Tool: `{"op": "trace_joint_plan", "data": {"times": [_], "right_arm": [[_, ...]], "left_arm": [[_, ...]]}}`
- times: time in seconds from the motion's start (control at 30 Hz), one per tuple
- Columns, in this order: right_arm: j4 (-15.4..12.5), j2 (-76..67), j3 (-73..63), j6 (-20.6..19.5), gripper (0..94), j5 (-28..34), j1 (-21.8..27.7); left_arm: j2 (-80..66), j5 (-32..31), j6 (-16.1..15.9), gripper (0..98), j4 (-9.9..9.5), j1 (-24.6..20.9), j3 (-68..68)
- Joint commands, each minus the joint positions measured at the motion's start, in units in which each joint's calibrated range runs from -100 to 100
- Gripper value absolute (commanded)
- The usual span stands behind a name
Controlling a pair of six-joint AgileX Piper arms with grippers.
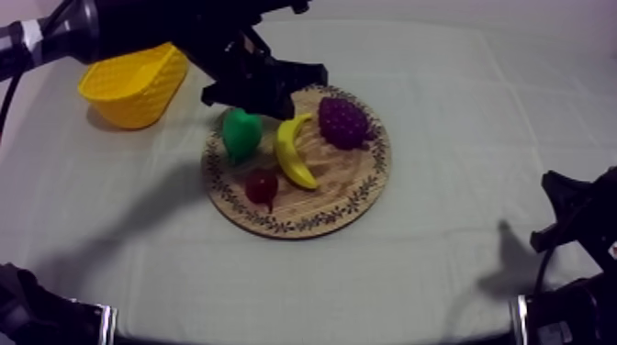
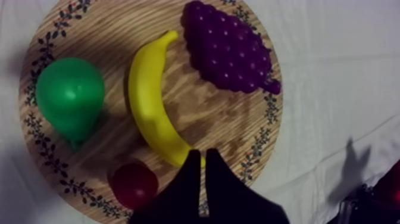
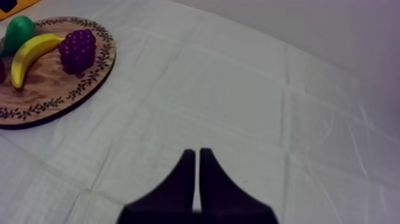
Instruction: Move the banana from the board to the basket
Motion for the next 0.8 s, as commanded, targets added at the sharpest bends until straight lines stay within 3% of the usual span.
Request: {"op": "trace_joint_plan", "data": {"times": [0.0,0.77], "right_arm": [[0.0,0.0,0.0,0.0,0.3,-0.1,0.0],[0.0,0.0,0.0,0.0,0.3,-0.1,0.0]], "left_arm": [[0.2,1.1,0.4,3.3,-0.52,0.1,-0.9],[0.3,2.5,2.4,0.1,-2.42,0.1,-1.7]]}}
